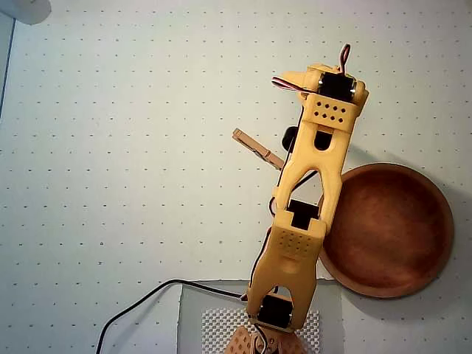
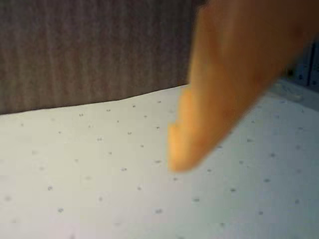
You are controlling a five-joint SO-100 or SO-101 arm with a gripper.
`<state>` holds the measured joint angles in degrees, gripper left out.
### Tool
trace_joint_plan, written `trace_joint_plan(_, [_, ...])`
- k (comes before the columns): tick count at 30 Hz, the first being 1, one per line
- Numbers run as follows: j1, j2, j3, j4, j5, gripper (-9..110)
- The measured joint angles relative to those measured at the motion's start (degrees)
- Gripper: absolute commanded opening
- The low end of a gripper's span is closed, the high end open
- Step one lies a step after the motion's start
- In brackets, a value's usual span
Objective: Grasp a clothespin and put it in the bowl.
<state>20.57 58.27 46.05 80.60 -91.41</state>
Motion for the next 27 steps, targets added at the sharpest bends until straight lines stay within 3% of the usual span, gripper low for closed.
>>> trace_joint_plan(12, [5.36, -2.37, 0.00, 8.79, -25.22, 43])
trace_joint_plan(27, [0.09, -2.37, 0.00, 9.14, -28.56, 43])
